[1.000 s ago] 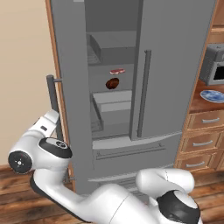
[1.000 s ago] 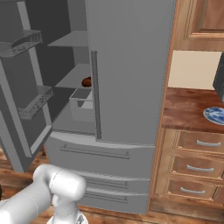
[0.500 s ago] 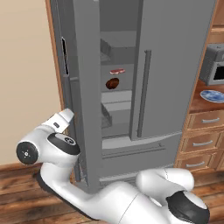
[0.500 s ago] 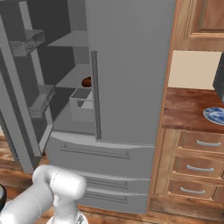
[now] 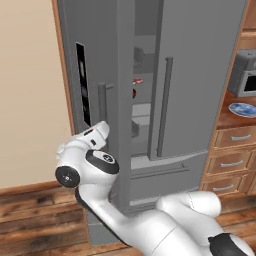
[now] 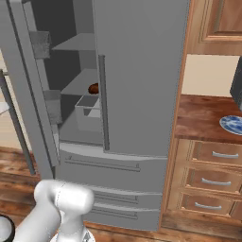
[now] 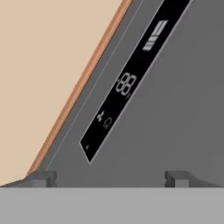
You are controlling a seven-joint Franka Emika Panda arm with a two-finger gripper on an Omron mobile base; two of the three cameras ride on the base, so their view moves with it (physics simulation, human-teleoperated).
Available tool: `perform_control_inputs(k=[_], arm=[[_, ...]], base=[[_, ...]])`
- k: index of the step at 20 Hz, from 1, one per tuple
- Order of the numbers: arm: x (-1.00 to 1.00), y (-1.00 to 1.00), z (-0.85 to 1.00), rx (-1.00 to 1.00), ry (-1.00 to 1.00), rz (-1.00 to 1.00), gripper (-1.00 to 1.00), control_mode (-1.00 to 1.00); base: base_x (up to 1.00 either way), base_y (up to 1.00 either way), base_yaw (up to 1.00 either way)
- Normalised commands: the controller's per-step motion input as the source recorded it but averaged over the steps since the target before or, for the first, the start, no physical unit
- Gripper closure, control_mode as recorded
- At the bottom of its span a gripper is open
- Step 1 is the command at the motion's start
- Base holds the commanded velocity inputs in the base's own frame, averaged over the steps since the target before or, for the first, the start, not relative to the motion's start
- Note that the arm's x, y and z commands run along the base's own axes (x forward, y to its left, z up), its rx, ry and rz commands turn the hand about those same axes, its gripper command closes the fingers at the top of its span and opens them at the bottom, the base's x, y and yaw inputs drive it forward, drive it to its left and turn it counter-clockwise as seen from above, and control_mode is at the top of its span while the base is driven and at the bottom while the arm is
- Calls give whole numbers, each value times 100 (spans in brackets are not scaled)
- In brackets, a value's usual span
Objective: Place the steak on the counter behind the older steak on the same shelf of the fridge to maintain FIFO order. Close the fridge door when finished.
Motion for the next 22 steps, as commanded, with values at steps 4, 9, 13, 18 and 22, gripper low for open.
perform_control_inputs(k=[4,9,13,18,22], arm=[[83,-87,4,15,-13,0,-100,-100],[78,-82,4,13,-9,0,-100,-100],[75,-83,12,14,-1,0,-100,-100],[76,-76,9,14,-3,0,-100,-100],[65,-68,9,14,-4,3,-100,-100]], base=[[0,0,0],[0,0,0],[0,0,0],[0,0,0],[0,0,0]])
